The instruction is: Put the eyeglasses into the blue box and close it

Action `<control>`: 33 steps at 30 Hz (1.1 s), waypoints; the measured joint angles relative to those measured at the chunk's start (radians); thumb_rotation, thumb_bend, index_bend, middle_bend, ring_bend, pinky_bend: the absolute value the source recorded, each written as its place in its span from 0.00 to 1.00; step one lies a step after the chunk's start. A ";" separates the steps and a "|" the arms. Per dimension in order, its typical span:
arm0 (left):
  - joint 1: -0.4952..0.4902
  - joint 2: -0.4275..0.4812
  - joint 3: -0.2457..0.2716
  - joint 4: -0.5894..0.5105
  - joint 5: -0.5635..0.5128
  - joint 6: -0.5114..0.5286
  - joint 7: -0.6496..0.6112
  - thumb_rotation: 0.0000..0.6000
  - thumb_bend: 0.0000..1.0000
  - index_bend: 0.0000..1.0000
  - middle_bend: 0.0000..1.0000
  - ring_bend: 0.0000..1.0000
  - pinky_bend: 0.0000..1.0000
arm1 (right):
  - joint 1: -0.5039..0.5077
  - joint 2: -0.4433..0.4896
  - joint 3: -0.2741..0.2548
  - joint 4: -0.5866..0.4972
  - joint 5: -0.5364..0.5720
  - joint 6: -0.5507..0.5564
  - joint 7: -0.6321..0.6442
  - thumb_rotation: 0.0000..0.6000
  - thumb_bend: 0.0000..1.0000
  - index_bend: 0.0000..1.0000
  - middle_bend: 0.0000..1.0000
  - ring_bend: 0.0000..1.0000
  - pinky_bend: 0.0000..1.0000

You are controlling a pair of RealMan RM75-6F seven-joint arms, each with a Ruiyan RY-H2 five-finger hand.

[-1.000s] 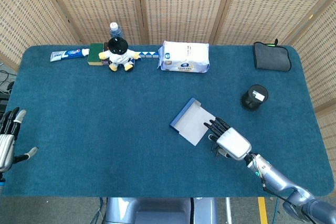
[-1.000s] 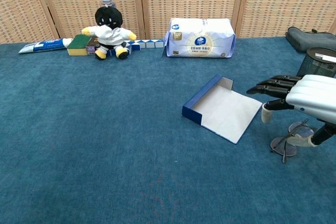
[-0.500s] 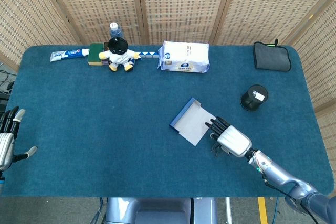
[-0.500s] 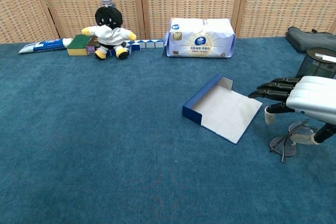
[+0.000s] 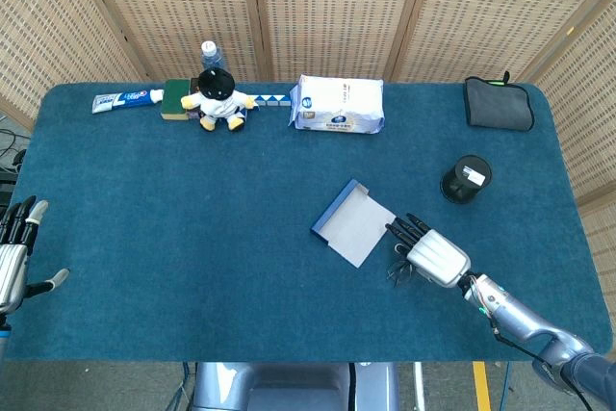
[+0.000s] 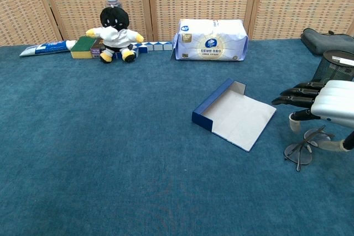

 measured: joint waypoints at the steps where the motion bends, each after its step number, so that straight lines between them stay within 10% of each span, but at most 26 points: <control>1: 0.000 0.000 0.000 0.000 0.000 0.000 0.000 1.00 0.00 0.00 0.00 0.00 0.00 | -0.001 -0.003 -0.003 0.009 0.001 -0.002 0.000 1.00 0.36 0.38 0.07 0.00 0.10; 33: -0.007 0.003 -0.001 0.001 -0.007 -0.012 -0.010 1.00 0.00 0.00 0.00 0.00 0.00 | 0.029 -0.028 -0.011 0.026 0.043 0.009 0.008 1.00 0.41 0.59 0.10 0.00 0.12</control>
